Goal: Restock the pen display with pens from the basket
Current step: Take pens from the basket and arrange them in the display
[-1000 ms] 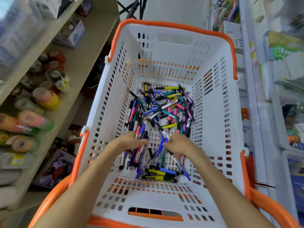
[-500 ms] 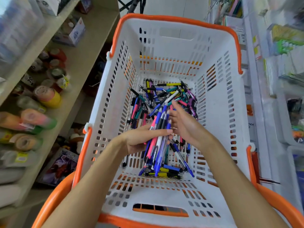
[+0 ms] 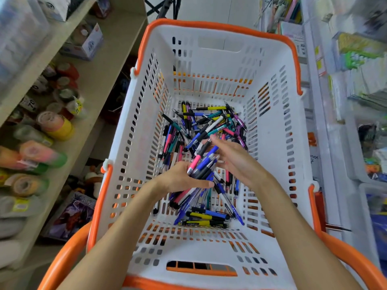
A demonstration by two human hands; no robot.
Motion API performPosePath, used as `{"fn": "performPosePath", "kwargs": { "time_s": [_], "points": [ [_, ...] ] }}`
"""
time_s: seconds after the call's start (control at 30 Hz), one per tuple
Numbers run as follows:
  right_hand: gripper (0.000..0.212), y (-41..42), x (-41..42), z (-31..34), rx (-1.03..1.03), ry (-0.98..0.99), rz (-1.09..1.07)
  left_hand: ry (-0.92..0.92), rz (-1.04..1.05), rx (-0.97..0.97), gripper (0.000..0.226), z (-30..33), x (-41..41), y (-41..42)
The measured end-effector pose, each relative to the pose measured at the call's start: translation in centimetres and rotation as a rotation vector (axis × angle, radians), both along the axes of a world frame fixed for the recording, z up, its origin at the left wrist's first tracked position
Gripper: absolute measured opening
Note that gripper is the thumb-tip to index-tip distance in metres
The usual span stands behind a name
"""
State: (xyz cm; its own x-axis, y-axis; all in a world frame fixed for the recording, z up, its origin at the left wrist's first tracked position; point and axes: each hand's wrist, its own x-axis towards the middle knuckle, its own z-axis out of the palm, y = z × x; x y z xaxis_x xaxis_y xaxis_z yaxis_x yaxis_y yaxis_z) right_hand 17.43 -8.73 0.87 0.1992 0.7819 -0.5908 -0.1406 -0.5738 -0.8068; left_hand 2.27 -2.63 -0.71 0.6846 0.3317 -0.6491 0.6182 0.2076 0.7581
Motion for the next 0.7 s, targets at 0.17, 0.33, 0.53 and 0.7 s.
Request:
{"fn": "performPosePath", "kwargs": {
  "time_s": [0.17,0.33,0.53,0.7],
  "points": [
    [0.021,0.3,0.2,0.5,0.054,-0.140,-0.069,0.027,0.035,0.037,0.022,0.1,0.0,0.2],
    [0.015,0.4,-0.2,0.5,0.051,-0.311,0.047,0.021,-0.001,-0.019,0.027,0.5,-0.1,0.1],
    [0.030,0.4,-0.3,0.1,-0.008,-0.293,0.138,0.114,-0.026,-0.230,0.036,1.7,-0.3,0.4],
    [0.061,0.2,-0.7,0.5,-0.075,-0.165,0.021,-0.082,0.366,-0.512,0.025,1.0,-0.2,1.4]
  ]
}}
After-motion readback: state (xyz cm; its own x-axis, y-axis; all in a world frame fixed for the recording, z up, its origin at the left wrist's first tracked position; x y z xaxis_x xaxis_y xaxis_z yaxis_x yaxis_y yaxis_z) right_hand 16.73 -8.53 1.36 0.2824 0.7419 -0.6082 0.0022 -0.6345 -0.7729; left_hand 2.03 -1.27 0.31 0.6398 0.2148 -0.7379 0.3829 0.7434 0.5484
